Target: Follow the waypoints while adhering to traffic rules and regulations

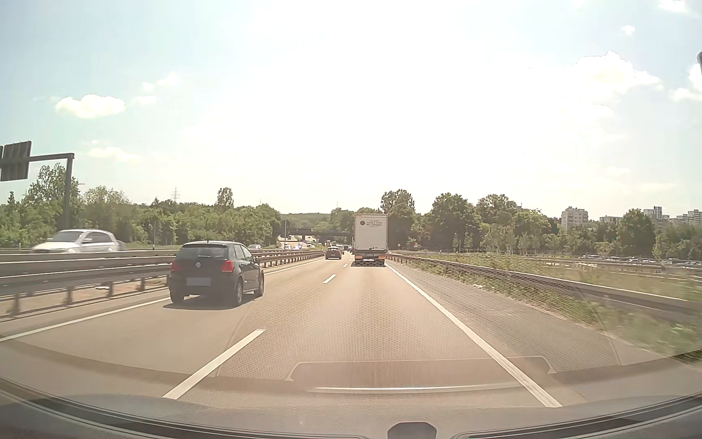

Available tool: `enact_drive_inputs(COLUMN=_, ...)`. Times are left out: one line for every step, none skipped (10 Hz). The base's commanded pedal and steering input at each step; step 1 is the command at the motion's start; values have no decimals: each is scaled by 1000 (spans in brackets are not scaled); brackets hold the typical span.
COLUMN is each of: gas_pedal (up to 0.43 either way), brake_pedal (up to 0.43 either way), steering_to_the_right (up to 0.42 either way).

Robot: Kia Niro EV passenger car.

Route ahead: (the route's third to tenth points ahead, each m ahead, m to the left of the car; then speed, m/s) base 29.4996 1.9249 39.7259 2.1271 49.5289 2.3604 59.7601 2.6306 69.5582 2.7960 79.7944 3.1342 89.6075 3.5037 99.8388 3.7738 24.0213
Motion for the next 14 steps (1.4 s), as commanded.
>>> enact_drive_inputs(gas_pedal=150, brake_pedal=30, steering_to_the_right=-1)
enact_drive_inputs(gas_pedal=150, brake_pedal=30, steering_to_the_right=-1)
enact_drive_inputs(gas_pedal=150, brake_pedal=30, steering_to_the_right=-1)
enact_drive_inputs(gas_pedal=150, brake_pedal=30, steering_to_the_right=-2)
enact_drive_inputs(gas_pedal=150, brake_pedal=30, steering_to_the_right=-2)
enact_drive_inputs(gas_pedal=150, brake_pedal=30, steering_to_the_right=-2)
enact_drive_inputs(gas_pedal=150, brake_pedal=30, steering_to_the_right=-3)
enact_drive_inputs(gas_pedal=150, brake_pedal=30, steering_to_the_right=-3)
enact_drive_inputs(gas_pedal=157, brake_pedal=30, steering_to_the_right=-3)
enact_drive_inputs(gas_pedal=157, brake_pedal=30, steering_to_the_right=-4)
enact_drive_inputs(gas_pedal=157, brake_pedal=30, steering_to_the_right=-4)
enact_drive_inputs(gas_pedal=157, brake_pedal=30, steering_to_the_right=-5)
enact_drive_inputs(gas_pedal=157, brake_pedal=30, steering_to_the_right=-6)
enact_drive_inputs(gas_pedal=157, brake_pedal=30, steering_to_the_right=-6)
